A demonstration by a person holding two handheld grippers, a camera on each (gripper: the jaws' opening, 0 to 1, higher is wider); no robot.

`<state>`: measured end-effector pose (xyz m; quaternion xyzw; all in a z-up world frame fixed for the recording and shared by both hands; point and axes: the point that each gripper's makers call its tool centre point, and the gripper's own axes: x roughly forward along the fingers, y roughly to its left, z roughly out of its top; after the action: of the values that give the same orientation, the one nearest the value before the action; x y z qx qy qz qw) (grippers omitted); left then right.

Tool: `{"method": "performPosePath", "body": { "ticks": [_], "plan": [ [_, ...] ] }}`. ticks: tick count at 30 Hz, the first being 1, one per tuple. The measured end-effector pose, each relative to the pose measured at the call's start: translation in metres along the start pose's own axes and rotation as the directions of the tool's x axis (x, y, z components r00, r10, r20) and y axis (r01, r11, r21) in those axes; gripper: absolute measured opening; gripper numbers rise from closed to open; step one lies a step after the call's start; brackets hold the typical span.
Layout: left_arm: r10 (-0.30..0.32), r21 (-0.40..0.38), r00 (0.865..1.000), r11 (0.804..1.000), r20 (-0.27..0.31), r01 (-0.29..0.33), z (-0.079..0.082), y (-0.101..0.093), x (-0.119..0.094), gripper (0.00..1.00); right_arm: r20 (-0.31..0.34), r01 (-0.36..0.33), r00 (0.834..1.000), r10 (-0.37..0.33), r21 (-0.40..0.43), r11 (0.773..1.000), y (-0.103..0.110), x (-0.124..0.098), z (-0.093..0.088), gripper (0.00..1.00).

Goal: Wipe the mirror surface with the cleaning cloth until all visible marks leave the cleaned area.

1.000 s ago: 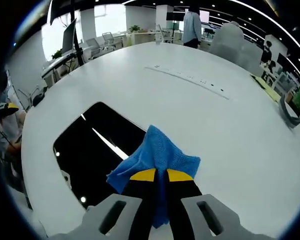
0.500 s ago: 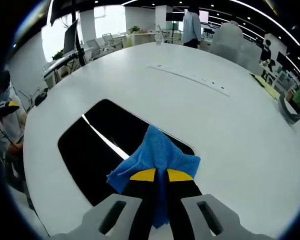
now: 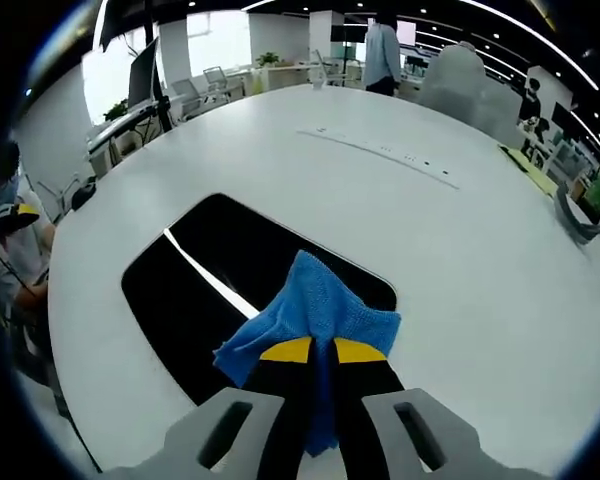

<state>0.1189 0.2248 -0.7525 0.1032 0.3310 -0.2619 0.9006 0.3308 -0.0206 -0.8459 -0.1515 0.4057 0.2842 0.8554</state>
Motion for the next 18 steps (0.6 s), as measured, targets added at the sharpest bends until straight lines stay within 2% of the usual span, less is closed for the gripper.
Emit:
{"method": "performPosePath", "body": {
  "ticks": [18],
  "plan": [
    [-0.006, 0.017, 1.0, 1.0, 0.0, 0.006, -0.0033, 0.0024, -0.007, 0.99, 0.005, -0.002, 1.0, 0.002, -0.007, 1.0, 0.0069, -0.0071, -0.0082, 0.02]
  ]
}}
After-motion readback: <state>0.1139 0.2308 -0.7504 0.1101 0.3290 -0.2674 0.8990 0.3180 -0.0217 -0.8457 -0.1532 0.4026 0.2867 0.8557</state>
